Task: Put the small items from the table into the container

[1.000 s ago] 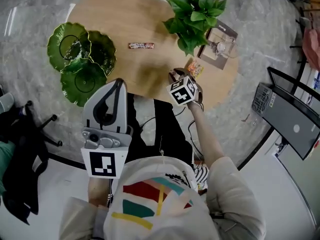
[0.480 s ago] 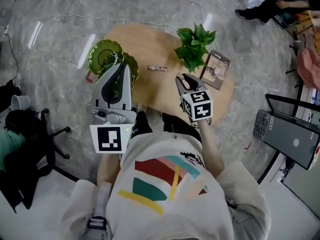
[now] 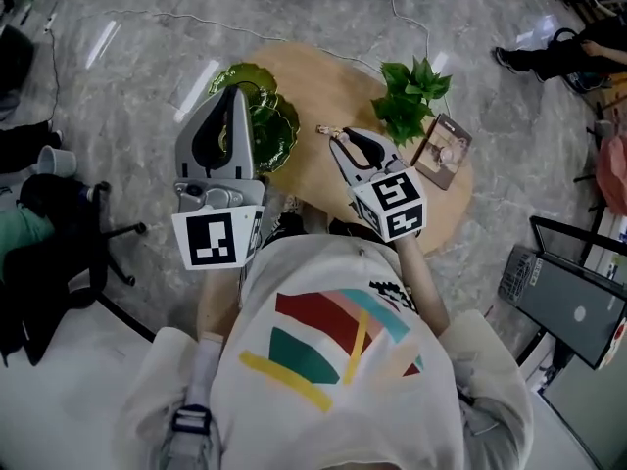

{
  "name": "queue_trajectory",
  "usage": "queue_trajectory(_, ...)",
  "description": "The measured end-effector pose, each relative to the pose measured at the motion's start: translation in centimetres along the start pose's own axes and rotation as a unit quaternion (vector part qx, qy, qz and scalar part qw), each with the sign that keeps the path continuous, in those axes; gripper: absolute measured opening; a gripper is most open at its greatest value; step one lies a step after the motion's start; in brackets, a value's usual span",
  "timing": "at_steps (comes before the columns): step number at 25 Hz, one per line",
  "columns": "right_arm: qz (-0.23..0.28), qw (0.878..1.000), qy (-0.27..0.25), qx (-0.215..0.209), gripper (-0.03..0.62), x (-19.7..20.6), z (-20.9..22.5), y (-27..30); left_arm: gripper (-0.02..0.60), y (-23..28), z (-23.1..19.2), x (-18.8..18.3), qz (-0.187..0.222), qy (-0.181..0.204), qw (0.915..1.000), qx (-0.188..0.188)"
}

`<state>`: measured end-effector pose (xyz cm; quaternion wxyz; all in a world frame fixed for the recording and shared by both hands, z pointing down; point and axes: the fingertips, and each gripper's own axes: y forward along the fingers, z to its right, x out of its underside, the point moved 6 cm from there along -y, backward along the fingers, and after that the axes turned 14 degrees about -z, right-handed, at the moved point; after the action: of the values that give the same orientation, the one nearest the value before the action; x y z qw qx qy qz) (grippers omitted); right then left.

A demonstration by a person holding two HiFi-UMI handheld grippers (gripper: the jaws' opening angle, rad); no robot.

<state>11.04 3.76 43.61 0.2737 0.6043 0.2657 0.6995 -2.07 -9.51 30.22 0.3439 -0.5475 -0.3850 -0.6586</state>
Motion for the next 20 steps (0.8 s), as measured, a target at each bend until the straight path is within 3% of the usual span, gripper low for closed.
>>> queue_trajectory(10,-0.047,0.987,-0.141,-0.061,0.109,-2.6,-5.8,6.1,0.008,-4.5,-4.4,2.0,-0.020,-0.022,0.9957,-0.088)
queue_trajectory(14,-0.088,0.970,-0.222,-0.046,0.109,-2.4,-7.2,10.4,0.008,-7.1,-6.4,3.1,-0.028,-0.040,0.9901,-0.132)
queue_trajectory(17,-0.123,0.951,-0.280,-0.057,0.109,-1.8,-8.5,13.6,0.008,-9.3,-7.3,3.9,-0.033,-0.047,0.9840,-0.169)
queue_trajectory(20,-0.156,0.935,-0.311,-0.063,0.109,-0.8,-9.6,16.0,0.008,-11.0,-8.3,4.4,-0.040,-0.053,0.9781,-0.197)
